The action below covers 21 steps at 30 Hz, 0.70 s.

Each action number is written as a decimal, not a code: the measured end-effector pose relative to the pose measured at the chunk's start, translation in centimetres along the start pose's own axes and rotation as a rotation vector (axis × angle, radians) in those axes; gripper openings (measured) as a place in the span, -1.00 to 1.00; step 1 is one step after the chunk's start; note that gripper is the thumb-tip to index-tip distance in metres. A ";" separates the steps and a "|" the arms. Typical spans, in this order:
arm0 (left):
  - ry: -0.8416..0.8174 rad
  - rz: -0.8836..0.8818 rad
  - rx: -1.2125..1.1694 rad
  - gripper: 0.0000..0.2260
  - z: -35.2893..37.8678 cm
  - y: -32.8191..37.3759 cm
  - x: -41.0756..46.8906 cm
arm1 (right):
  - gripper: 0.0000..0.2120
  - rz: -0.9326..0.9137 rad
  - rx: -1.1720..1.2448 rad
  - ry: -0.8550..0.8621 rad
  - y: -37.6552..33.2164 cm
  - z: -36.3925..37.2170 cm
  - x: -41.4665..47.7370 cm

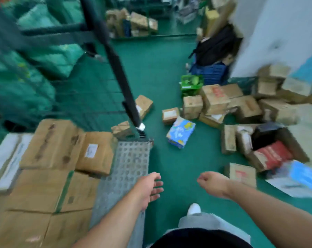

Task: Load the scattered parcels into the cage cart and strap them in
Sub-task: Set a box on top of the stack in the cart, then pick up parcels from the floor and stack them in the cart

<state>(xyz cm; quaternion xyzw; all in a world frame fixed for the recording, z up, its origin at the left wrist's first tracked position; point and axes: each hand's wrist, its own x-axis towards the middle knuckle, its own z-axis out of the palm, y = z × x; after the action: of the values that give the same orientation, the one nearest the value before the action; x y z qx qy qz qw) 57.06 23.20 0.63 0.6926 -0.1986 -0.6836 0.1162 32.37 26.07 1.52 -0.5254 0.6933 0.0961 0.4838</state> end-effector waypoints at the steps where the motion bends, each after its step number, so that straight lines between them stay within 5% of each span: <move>1: -0.011 0.010 0.027 -0.86 2.1 1.5 0.7 | -0.73 0.029 0.026 0.013 1.4 -1.9 0.2; 9: -0.052 0.002 0.192 -0.78 9.4 9.9 4.4 | -0.66 0.197 0.256 0.120 7.4 -10.8 2.2; 21: -0.179 0.006 0.441 -0.86 14.6 27.4 13.4 | -0.69 0.401 0.286 0.130 7.2 -18.7 7.2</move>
<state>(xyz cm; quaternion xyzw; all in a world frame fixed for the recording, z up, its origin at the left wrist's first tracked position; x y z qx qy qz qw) 39.18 -5.45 -0.14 0.6374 -0.3546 -0.6819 -0.0541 15.89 12.57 2.88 -0.3088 0.8197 0.0571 0.4790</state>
